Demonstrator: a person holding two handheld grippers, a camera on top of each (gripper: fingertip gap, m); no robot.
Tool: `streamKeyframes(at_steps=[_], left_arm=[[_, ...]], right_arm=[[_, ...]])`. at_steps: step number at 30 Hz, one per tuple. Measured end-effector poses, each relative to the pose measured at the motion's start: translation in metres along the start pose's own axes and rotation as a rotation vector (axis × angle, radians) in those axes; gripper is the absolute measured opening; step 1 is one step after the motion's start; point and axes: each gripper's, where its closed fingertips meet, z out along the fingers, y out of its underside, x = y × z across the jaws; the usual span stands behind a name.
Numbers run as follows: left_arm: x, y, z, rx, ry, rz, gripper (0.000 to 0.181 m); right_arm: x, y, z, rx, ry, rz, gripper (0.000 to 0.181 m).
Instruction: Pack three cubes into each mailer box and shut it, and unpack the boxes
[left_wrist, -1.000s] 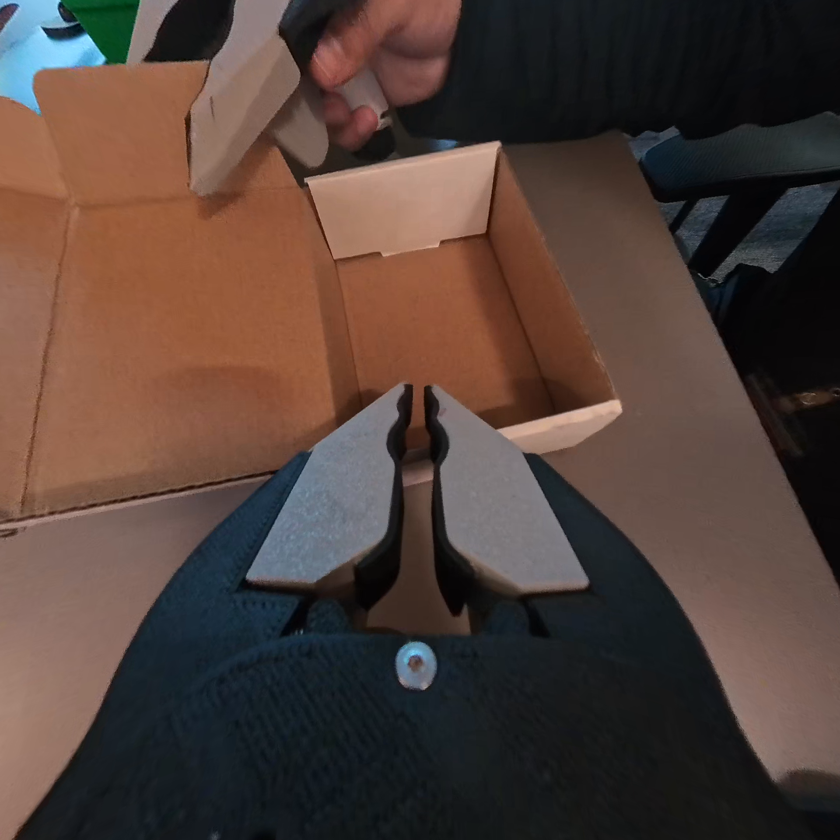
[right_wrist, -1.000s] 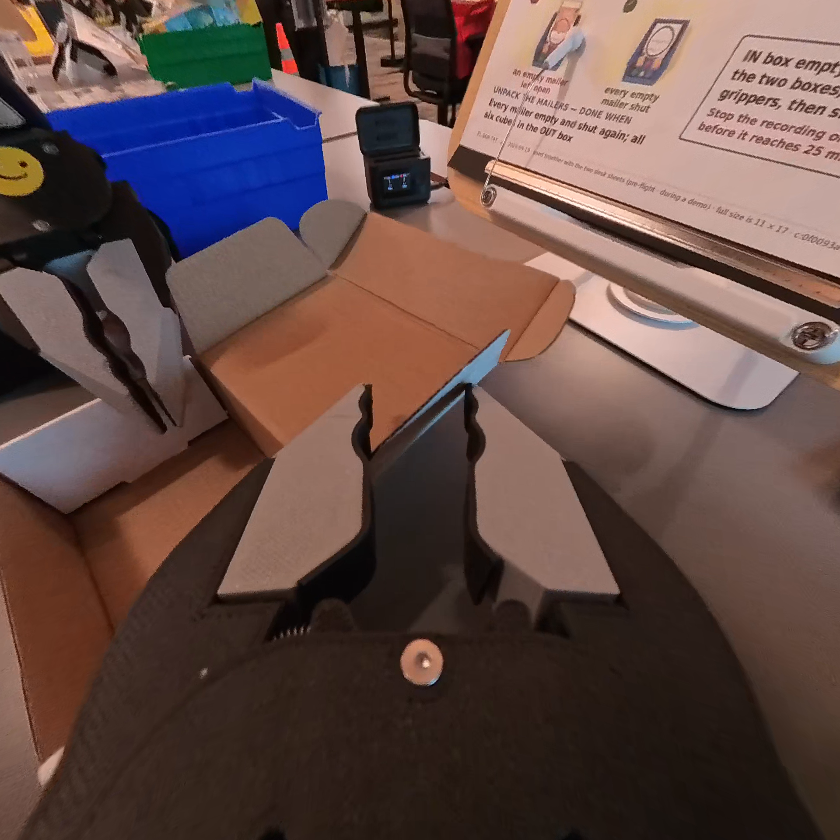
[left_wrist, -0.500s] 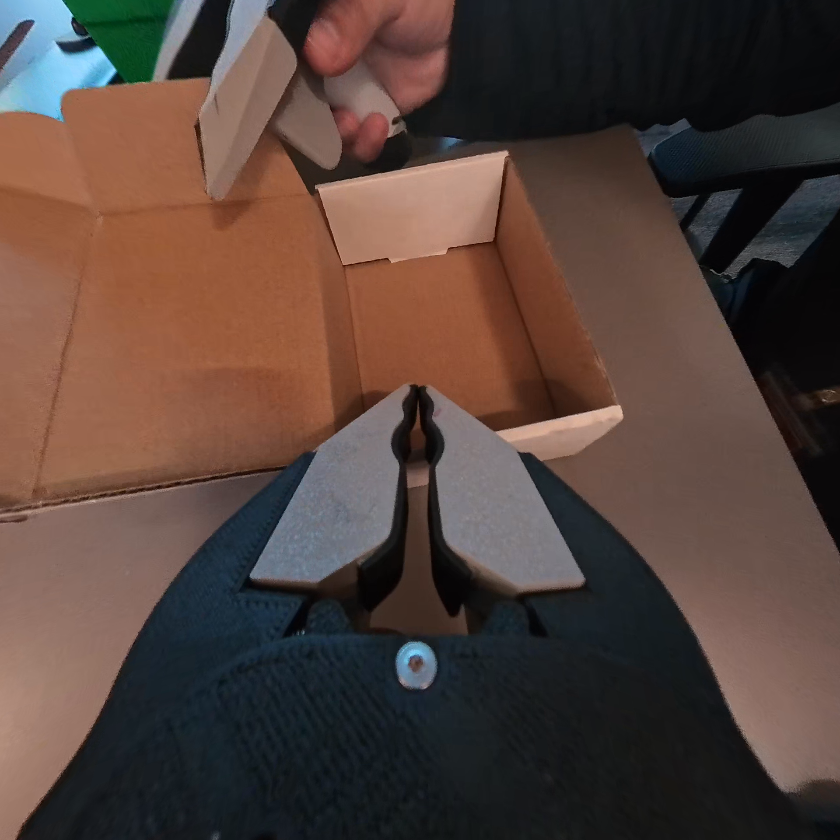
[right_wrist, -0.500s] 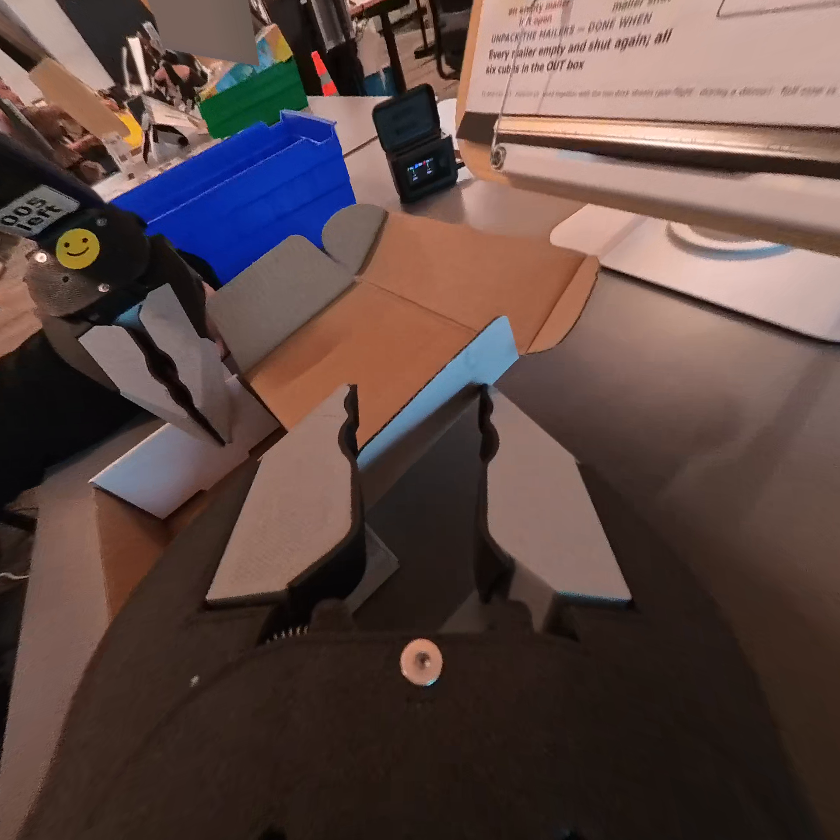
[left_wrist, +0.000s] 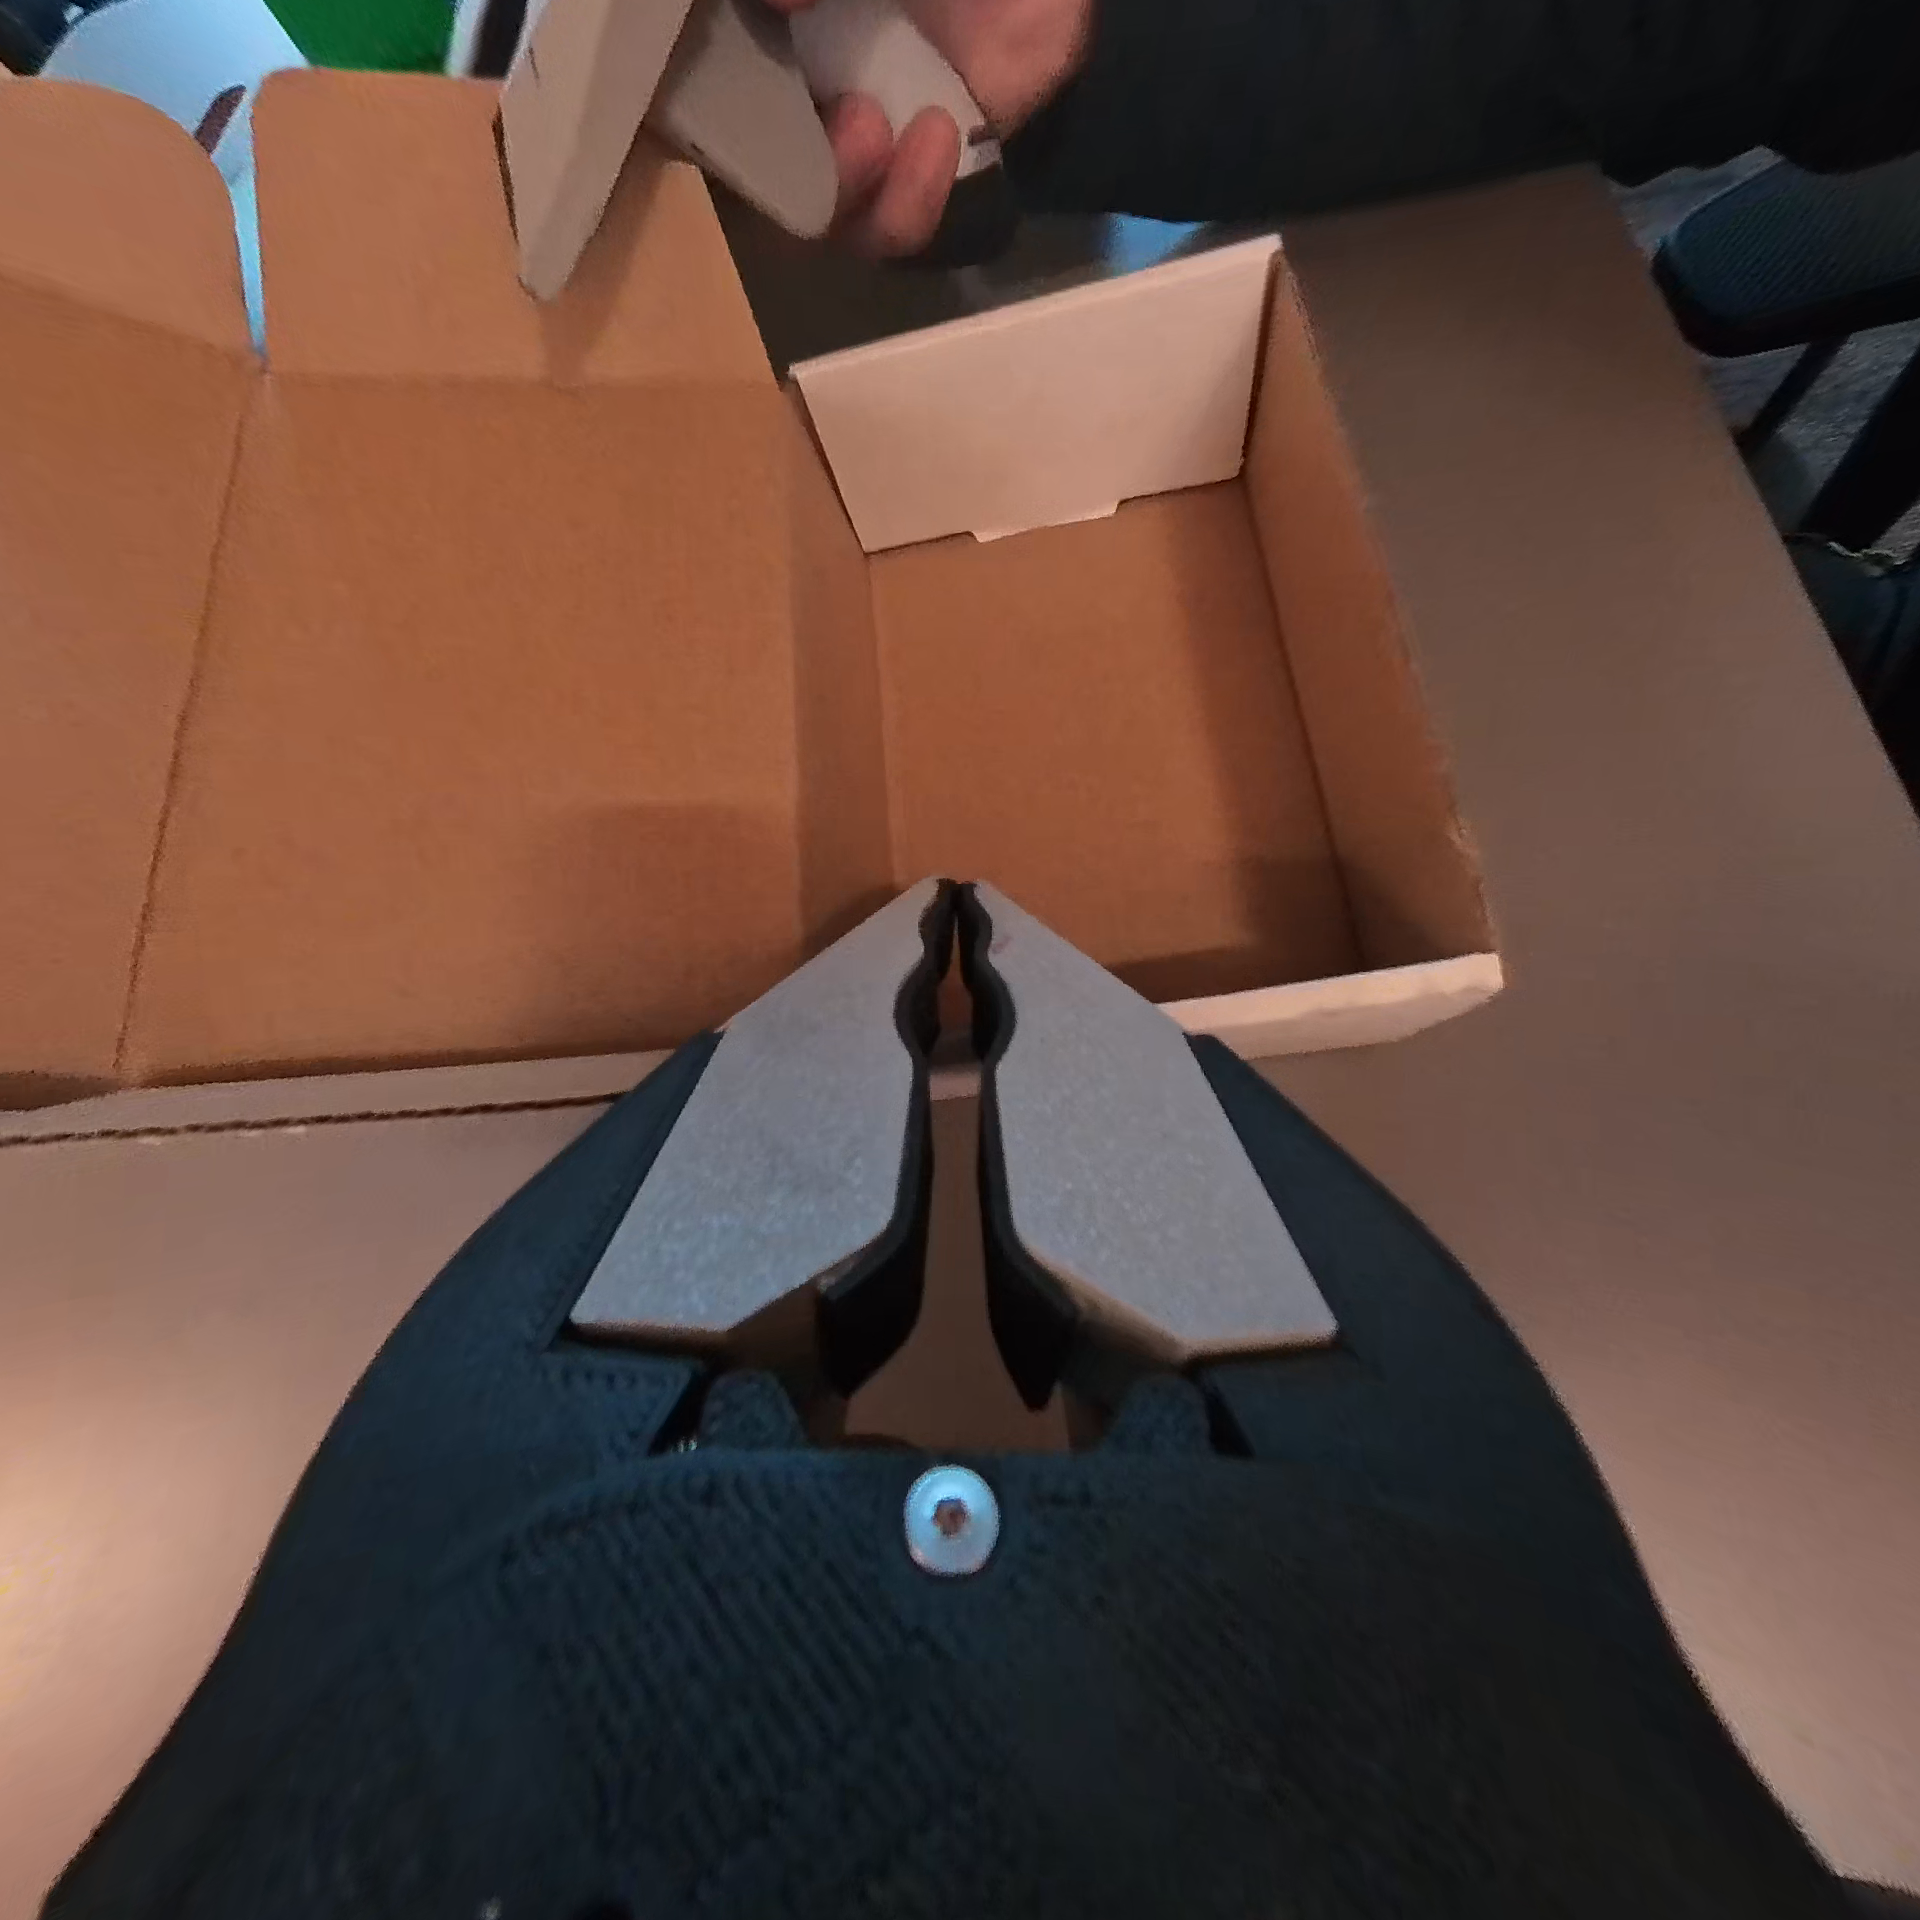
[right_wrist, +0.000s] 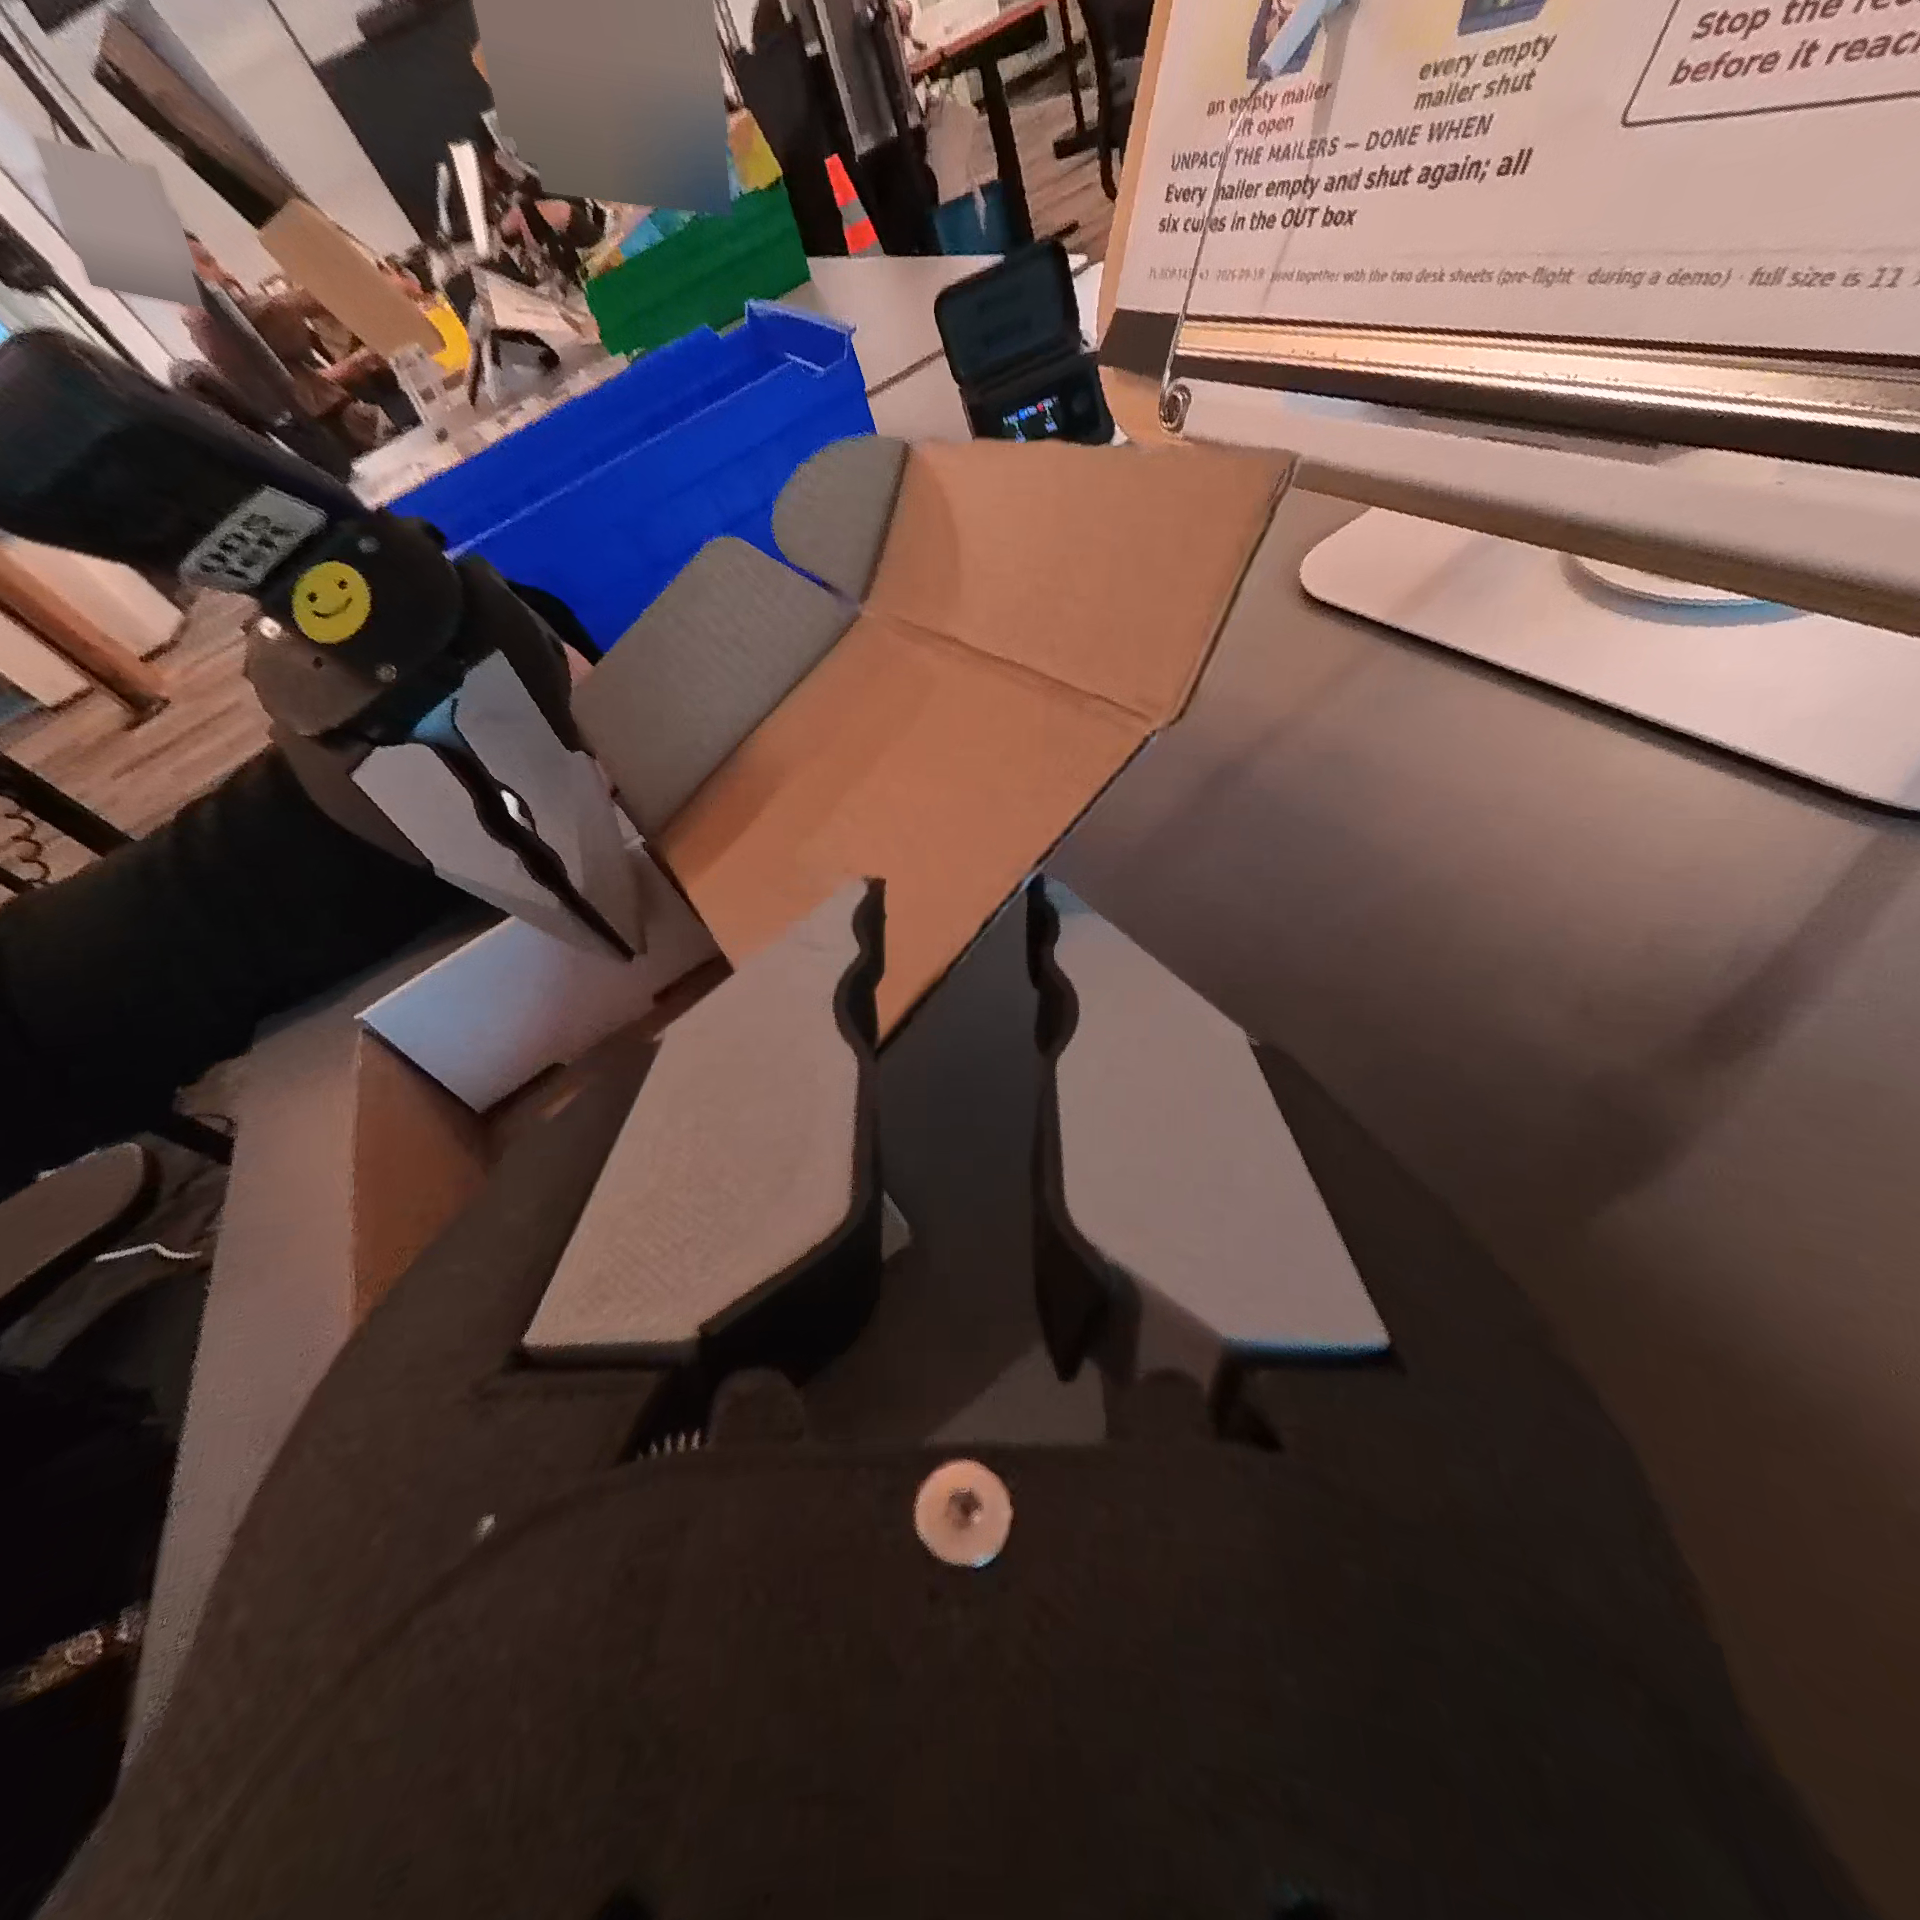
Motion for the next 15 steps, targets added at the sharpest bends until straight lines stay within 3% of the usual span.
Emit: streamKeyframes(at_steps=[15], left_arm=[[0.0, -0.001, -0.004, 0.012, 0.003, -0.003, 0.001]], right_arm=[[0.006, 0.013, 0.001, -0.096, 0.063, -0.056, 0.018]])
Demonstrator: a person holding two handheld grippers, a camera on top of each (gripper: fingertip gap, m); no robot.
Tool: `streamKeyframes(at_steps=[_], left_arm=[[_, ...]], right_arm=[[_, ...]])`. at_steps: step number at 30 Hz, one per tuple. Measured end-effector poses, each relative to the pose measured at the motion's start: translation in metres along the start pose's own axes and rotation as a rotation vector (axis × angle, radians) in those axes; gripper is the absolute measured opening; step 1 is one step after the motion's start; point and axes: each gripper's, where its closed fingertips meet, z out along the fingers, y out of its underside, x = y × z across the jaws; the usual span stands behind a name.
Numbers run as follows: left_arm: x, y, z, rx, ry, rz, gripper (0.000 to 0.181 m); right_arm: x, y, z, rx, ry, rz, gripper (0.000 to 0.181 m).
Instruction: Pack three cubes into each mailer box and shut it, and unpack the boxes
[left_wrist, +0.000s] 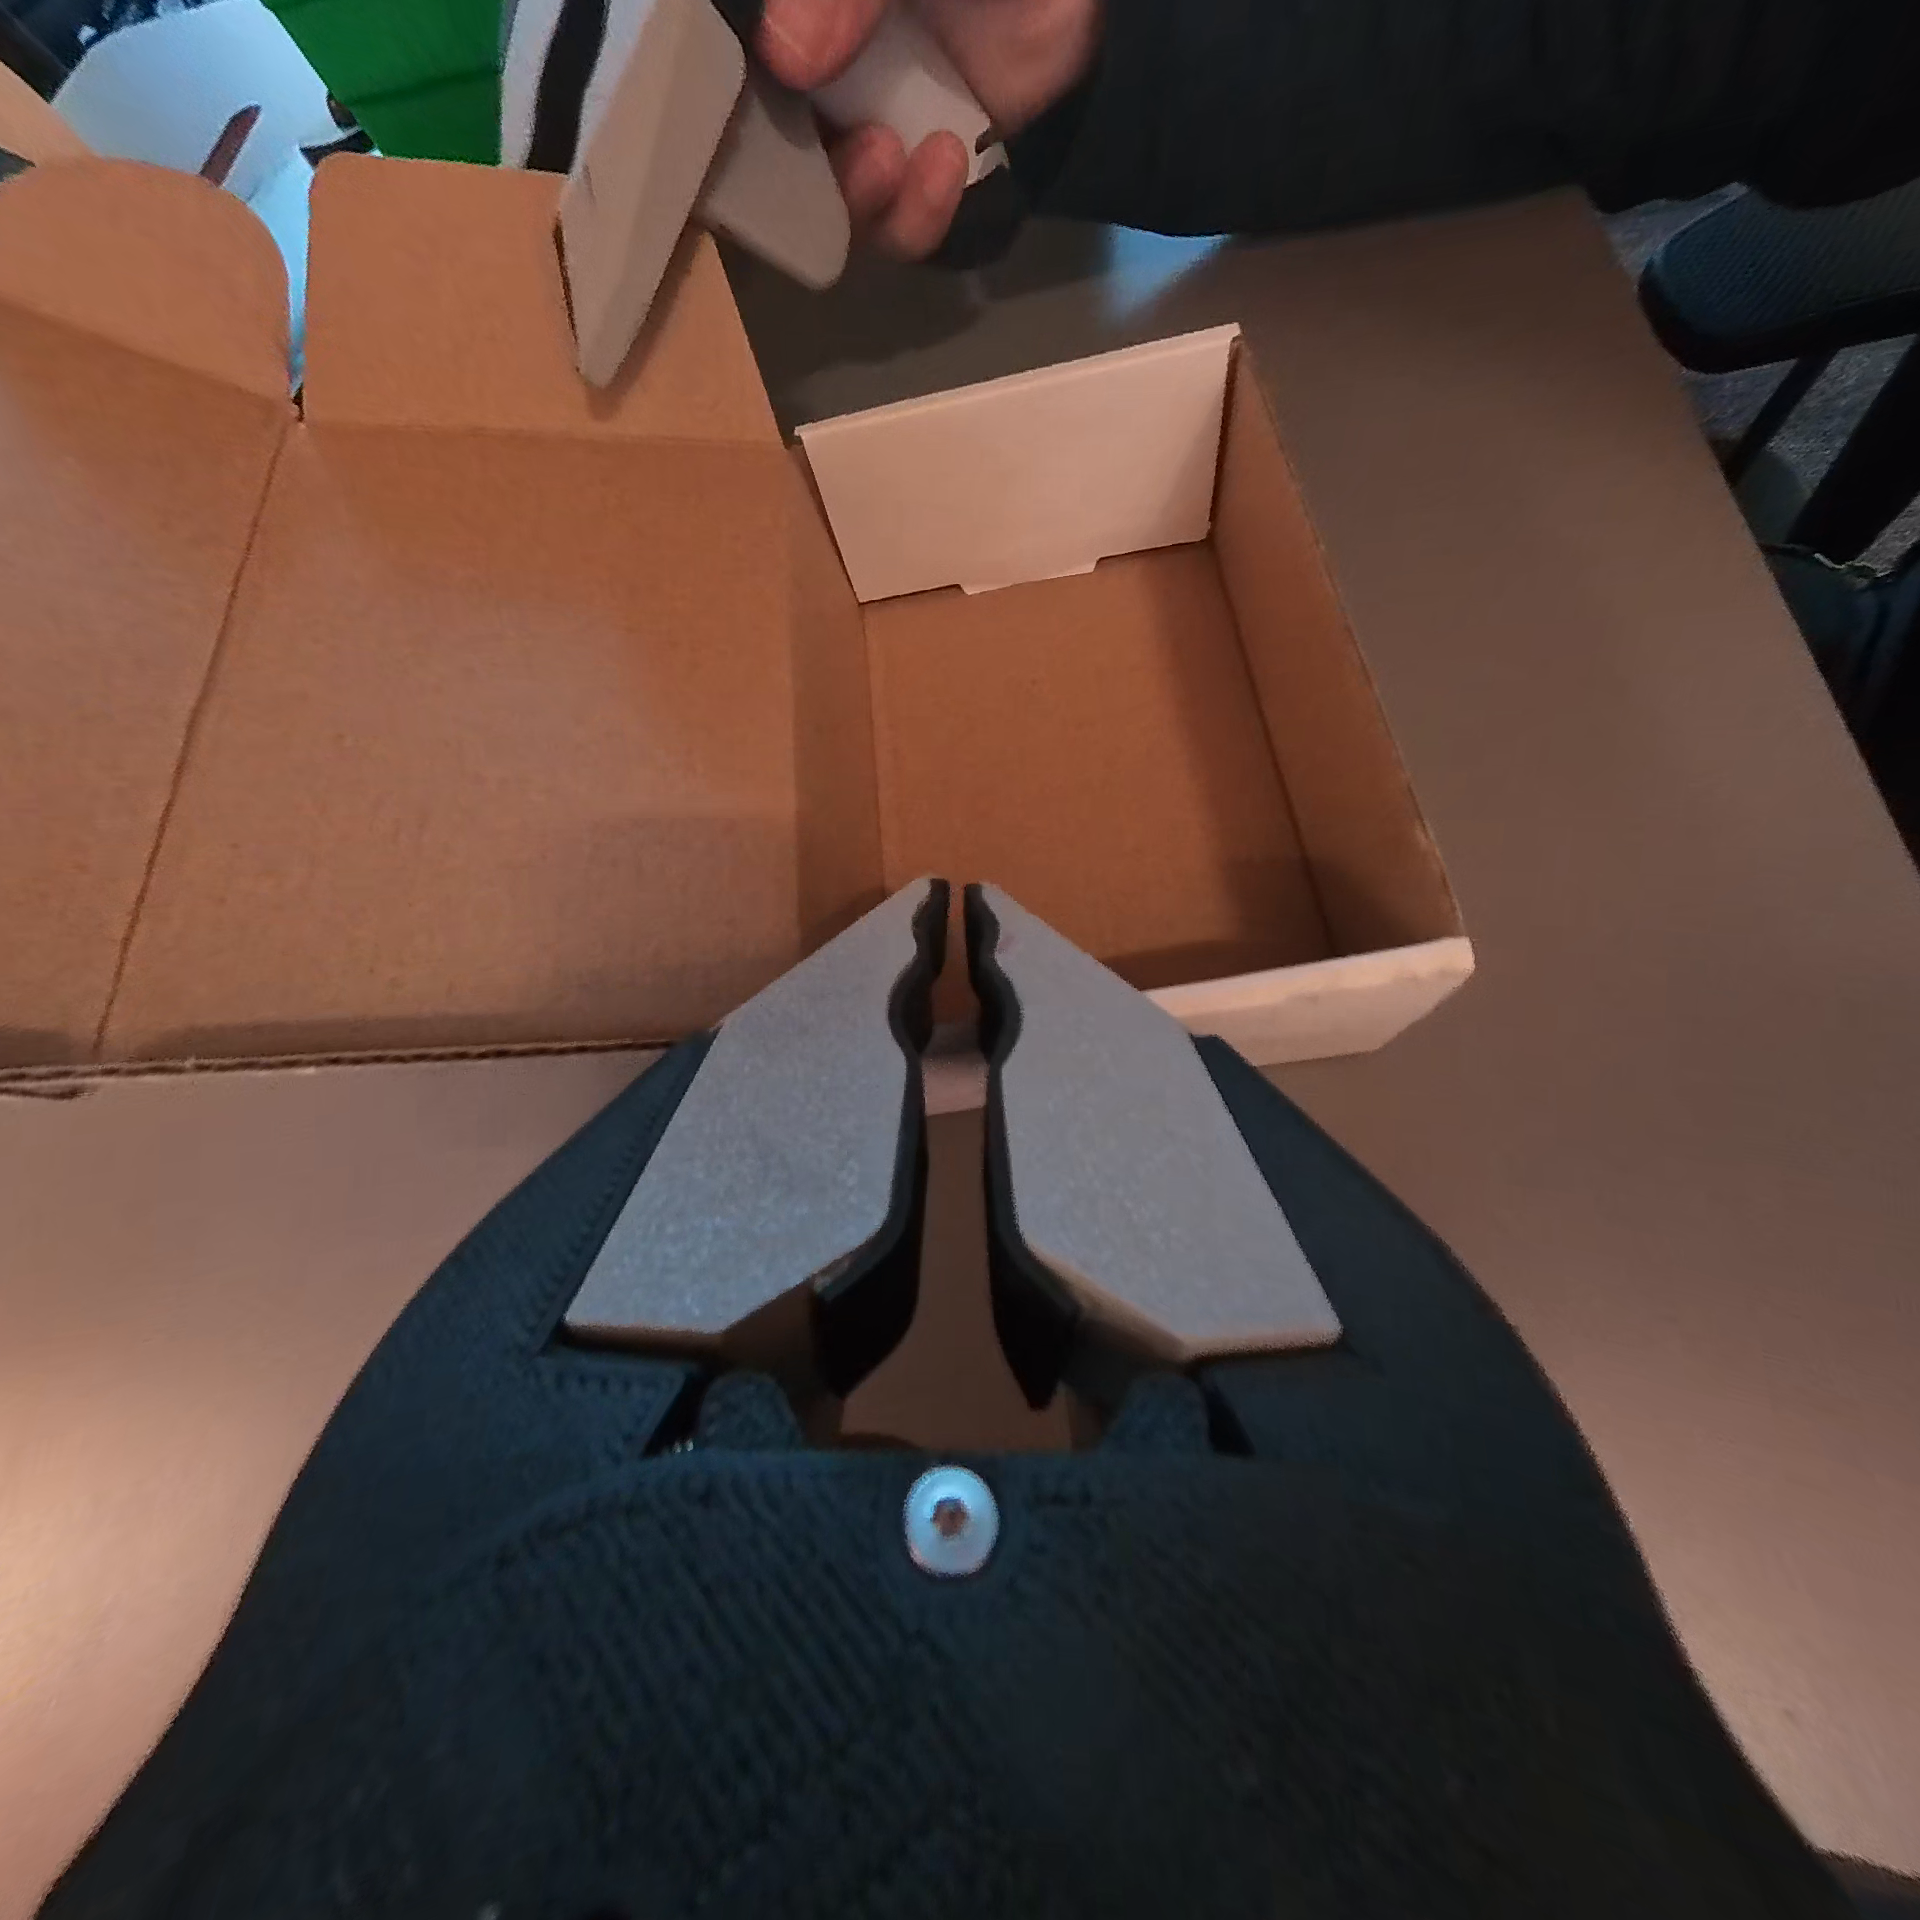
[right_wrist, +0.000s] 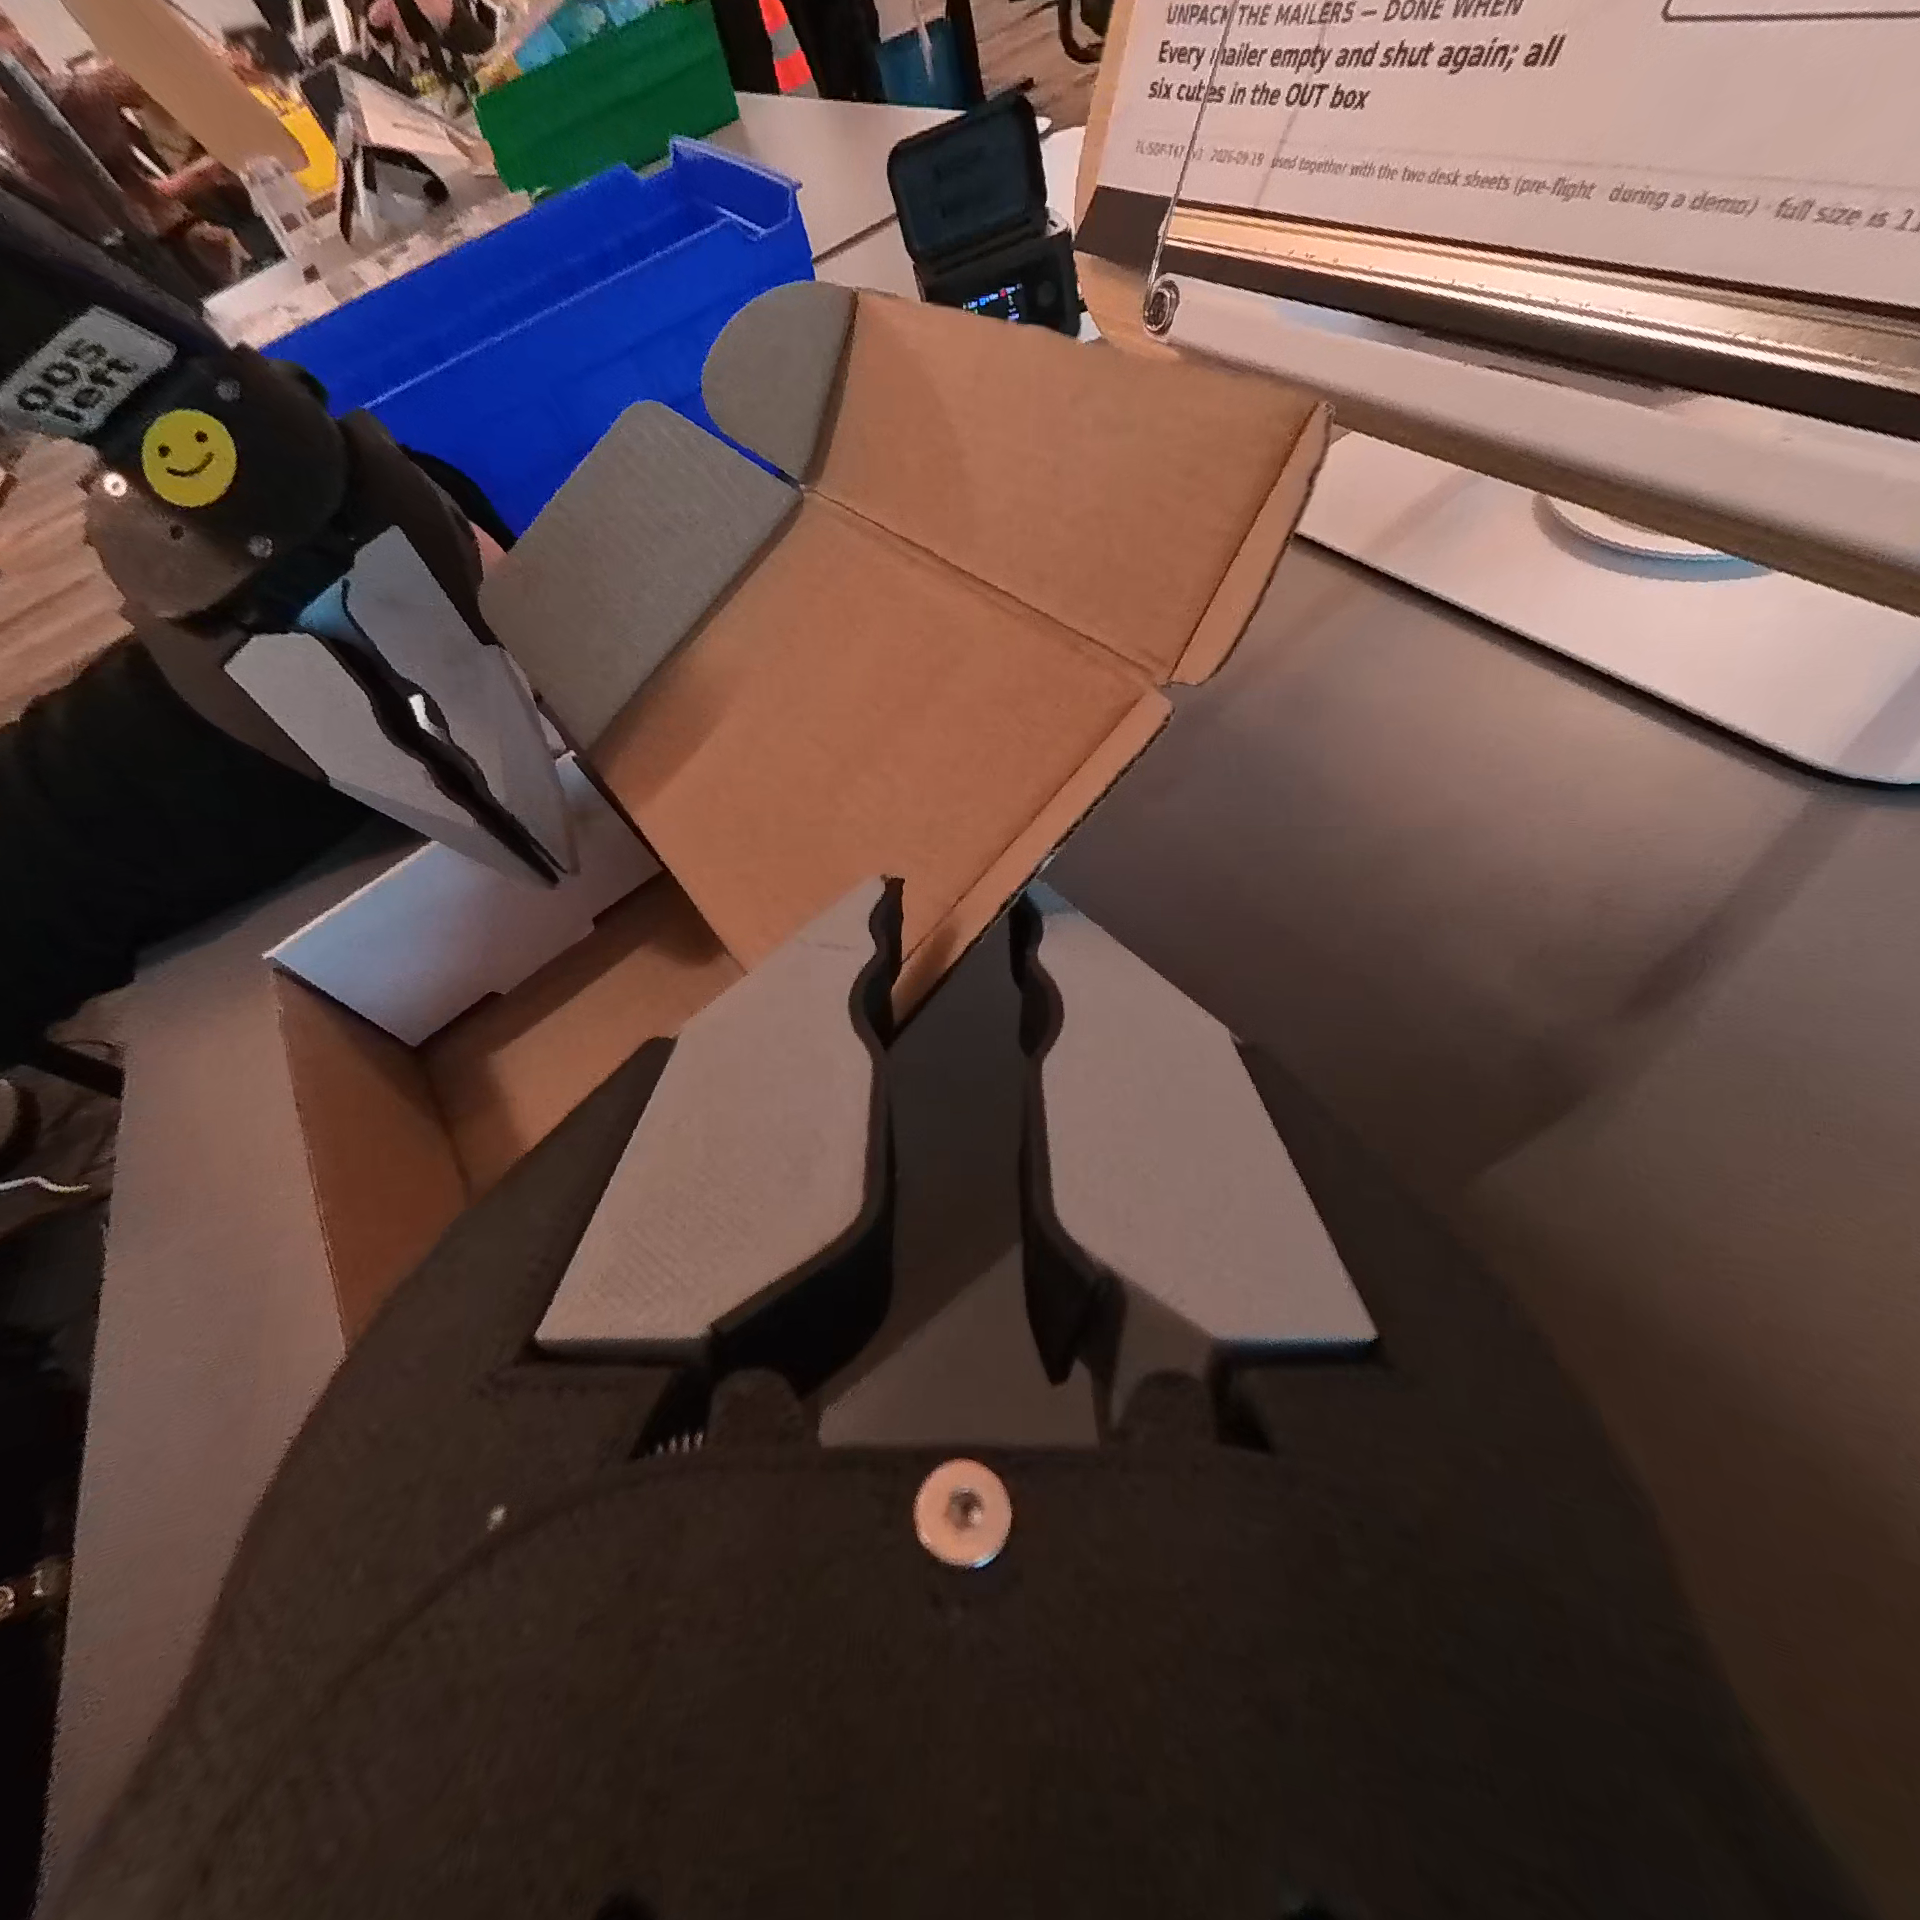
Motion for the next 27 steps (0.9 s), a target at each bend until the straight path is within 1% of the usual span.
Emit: streamKeyframes(at_steps=[5, 9, 15, 18, 22, 25, 27], left_arm=[[0.004, -0.006, -0.007, 0.043, 0.043, -0.026, 0.007], [0.007, -0.019, -0.019, 0.132, 0.079, -0.052, 0.009], [0.003, -0.036, -0.035, 0.248, 0.081, -0.074, 0.009], [-0.002, -0.042, -0.043, 0.298, 0.06, -0.083, 0.009], [-0.011, -0.044, -0.049, 0.326, 0.017, -0.099, 0.008], [-0.018, -0.042, -0.049, 0.32, -0.018, -0.115, 0.008], [-0.024, -0.038, -0.049, 0.301, -0.056, -0.118, 0.008]], right_arm=[[0.002, 0.002, -0.001, -0.01, 0.009, -0.008, 0.017], [0.002, 0.0, -0.003, -0.005, 0.009, -0.014, 0.017], [-0.002, -0.002, -0.007, 0.005, -0.012, -0.026, 0.019], [-0.001, -0.004, -0.01, 0.017, -0.015, -0.025, 0.02], [0.001, -0.006, -0.012, 0.036, -0.013, -0.01, 0.023], [0.005, -0.007, -0.012, 0.04, 0.009, -0.006, 0.027], [0.009, -0.012, -0.014, 0.07, 0.035, -0.005, 0.03]])
